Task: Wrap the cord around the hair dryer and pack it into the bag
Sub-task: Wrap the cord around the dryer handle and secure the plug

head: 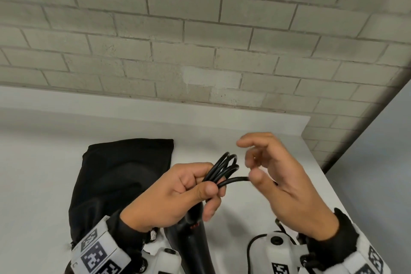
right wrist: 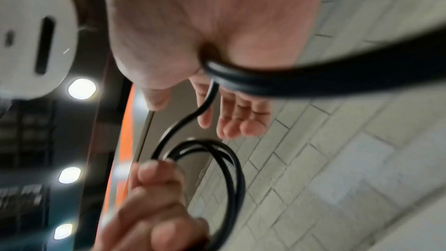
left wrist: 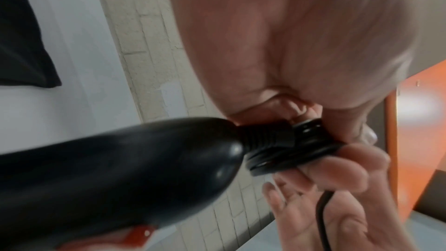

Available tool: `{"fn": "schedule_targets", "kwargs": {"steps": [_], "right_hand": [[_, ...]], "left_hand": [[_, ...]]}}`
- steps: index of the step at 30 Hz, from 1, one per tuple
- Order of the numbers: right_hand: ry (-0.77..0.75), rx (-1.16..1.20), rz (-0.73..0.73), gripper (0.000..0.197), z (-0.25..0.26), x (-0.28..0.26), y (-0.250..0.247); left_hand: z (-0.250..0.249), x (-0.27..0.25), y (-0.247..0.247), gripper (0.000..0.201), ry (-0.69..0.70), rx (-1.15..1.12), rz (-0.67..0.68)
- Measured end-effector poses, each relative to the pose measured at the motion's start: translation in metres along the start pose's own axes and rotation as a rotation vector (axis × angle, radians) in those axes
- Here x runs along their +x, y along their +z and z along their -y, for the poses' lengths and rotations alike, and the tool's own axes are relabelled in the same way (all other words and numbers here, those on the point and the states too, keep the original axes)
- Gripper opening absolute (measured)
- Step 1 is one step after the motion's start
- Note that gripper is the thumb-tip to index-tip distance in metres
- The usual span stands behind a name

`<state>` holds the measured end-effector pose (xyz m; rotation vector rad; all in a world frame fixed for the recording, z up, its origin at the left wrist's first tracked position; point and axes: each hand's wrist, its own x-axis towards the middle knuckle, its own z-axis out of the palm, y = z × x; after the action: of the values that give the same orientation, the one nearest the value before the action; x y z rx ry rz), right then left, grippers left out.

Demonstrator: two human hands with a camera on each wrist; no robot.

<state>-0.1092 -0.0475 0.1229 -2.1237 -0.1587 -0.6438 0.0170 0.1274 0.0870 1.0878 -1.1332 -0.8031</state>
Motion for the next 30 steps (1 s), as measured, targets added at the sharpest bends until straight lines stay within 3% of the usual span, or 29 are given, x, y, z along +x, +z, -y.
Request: {"fn": "schedule_targets", "kwargs": {"steps": [3,8,13,21,26,30], "right_hand": [[0.099,0.091,0.109,0.035,0.0,0.003,-0.006],[0.188,0.06,0.116,0.025,0.002,0.012,-0.006],[0.279,0.069,0.228,0.034,0.01,0.02,-0.018],[0.057,-0.296,0.357,0.025,0.013,0.03,-0.011],[0.039,-0.413,0.486,0.035,0.012,0.026,-0.014],[0.062,-0.45,0.502,0.049,0.01,0.023,-0.013]], "left_hand": [[0.001,0.0,-0.004,0.028,-0.011,-0.046,0.032],[0.003,0.001,-0.008,0.024,-0.018,-0.063,0.073],[0.003,0.001,-0.009,0.025,-0.048,-0.051,0.106],[0.004,0.005,-0.006,0.026,-0.071,-0.091,0.129],[0.005,0.006,-0.006,0.029,-0.066,-0.08,0.133],[0.006,0.006,-0.006,0.029,-0.066,-0.098,0.134]]}}
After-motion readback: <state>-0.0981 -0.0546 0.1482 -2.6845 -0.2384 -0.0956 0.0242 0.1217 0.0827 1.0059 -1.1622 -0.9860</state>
